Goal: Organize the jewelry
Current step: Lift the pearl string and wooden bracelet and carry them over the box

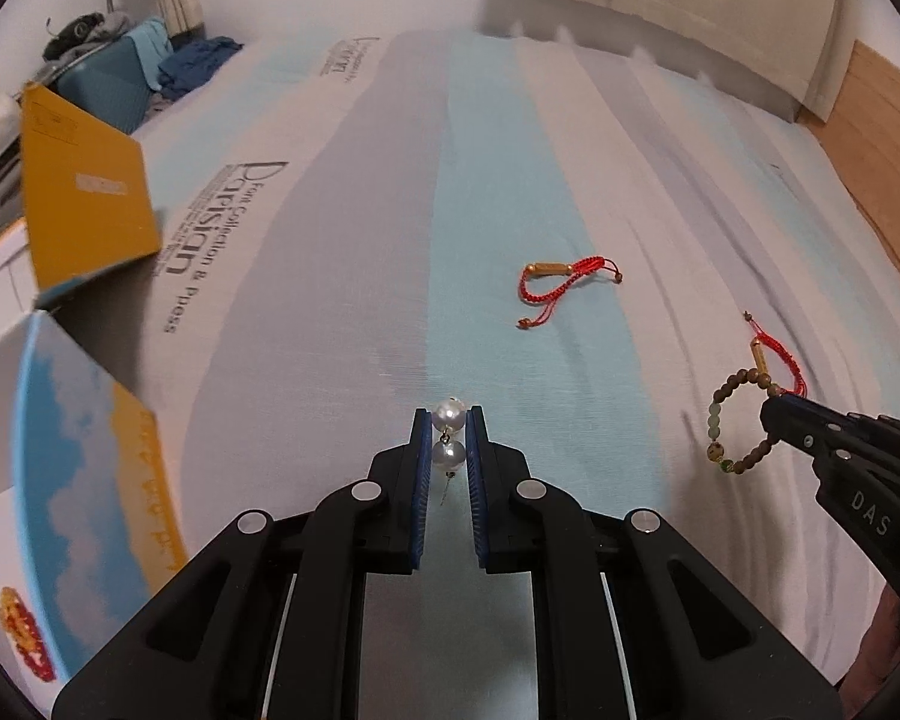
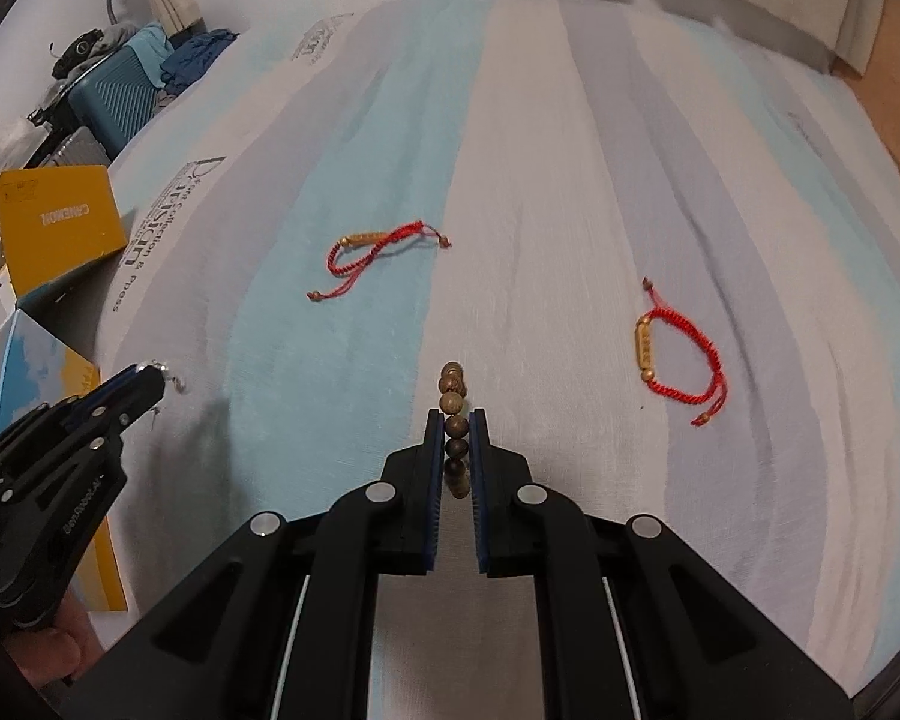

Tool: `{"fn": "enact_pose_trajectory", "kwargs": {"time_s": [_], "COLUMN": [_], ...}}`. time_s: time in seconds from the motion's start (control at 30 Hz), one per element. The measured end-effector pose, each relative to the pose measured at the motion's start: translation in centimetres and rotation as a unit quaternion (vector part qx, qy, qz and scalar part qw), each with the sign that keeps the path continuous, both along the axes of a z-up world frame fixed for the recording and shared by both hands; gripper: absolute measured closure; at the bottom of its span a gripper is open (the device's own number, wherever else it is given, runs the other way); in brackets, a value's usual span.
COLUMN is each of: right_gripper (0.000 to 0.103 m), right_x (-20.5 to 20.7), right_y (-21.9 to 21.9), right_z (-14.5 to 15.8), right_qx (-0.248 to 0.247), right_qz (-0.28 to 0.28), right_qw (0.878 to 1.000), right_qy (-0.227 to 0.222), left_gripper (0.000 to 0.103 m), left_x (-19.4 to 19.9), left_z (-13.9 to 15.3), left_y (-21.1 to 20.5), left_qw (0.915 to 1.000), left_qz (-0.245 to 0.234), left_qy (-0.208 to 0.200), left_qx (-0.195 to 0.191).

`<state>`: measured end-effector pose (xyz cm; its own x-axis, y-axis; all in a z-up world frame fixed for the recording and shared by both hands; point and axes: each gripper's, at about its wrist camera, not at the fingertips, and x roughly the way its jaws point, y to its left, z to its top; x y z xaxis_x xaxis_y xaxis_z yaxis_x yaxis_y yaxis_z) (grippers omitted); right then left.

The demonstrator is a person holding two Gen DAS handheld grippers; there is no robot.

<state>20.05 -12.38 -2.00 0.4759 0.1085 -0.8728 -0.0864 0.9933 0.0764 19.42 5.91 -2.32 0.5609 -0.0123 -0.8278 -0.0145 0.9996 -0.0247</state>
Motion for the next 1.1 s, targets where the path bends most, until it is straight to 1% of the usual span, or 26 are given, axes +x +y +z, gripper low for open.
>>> {"fn": "enact_pose_trajectory", "kwargs": {"time_s": [0.23,0.43,0.57,0.8,1.1], "right_gripper": [0.095,0.095,0.095,0.095,0.095], "right_x": [-0.4,-0.7,-1.3,-2.2,-4.0], "right_y": [0.7,1.7,3.2,5.9,9.9], "right_z": [1.9,3.0,4.2,6.1,8.6], "right_qx": [-0.012,-0.013,-0.013,-0.005,0.006], "right_qz": [0.001,0.008,0.022,0.046,0.091], "right_qw": [1.000,0.999,0.999,0.997,0.993], "right_qy": [-0.020,-0.030,-0.040,-0.057,-0.078], "left_gripper": [0.092,0.092,0.092,0.092,0.092], "left_x": [-1.4,-2.8,-3.6,-5.3,-7.8], "left_z": [1.9,4.1,5.2,7.6,9.6], "left_y": [1.6,2.8,3.9,5.4,8.3], "left_qw": [0.9998,0.9994,0.9987,0.9973,0.9948], "left_qz": [0.020,0.027,0.042,0.052,0.077], "left_qy": [-0.003,-0.020,-0.029,-0.052,-0.066], "left_qx": [0.002,0.001,-0.002,-0.006,0.003]}}
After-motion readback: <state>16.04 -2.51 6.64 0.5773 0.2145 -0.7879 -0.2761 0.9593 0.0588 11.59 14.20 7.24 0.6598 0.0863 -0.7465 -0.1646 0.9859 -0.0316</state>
